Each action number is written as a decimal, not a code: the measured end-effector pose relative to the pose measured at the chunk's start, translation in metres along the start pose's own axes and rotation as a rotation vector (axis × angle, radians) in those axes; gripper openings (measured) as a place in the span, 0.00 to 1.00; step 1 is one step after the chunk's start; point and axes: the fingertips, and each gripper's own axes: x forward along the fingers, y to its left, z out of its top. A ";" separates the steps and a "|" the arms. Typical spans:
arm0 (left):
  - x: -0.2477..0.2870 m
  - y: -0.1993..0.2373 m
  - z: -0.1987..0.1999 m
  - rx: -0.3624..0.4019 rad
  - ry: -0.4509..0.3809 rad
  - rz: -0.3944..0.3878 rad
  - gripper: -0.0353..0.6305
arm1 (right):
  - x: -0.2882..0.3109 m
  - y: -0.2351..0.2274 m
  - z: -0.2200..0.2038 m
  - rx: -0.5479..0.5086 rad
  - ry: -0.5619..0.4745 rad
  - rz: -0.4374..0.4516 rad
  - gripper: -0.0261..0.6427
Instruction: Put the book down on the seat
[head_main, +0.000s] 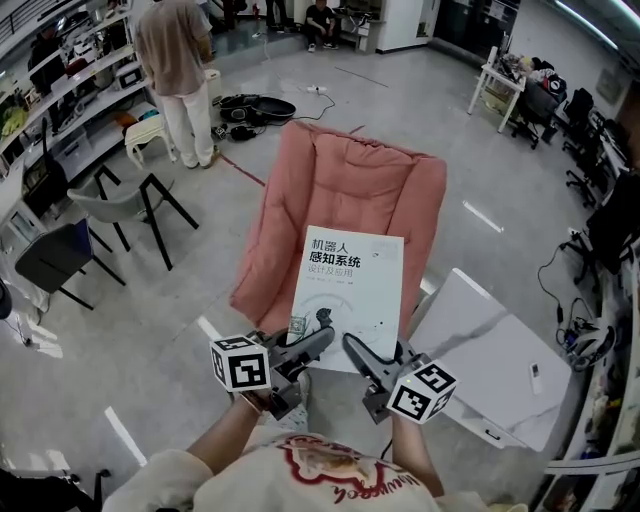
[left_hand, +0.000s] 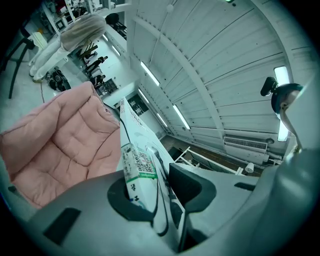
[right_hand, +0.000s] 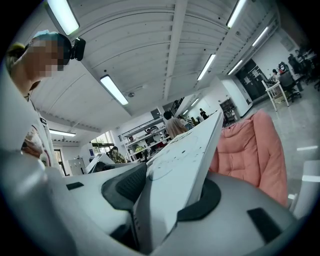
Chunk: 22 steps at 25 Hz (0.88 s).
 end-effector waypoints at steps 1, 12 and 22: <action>0.006 0.008 0.012 0.002 0.002 -0.003 0.19 | 0.011 -0.009 0.007 -0.003 -0.003 -0.003 0.31; 0.055 0.077 0.122 0.033 0.027 -0.033 0.19 | 0.108 -0.078 0.075 -0.017 -0.050 -0.027 0.31; 0.071 0.117 0.145 -0.009 0.037 -0.044 0.19 | 0.142 -0.111 0.078 -0.002 -0.019 -0.057 0.31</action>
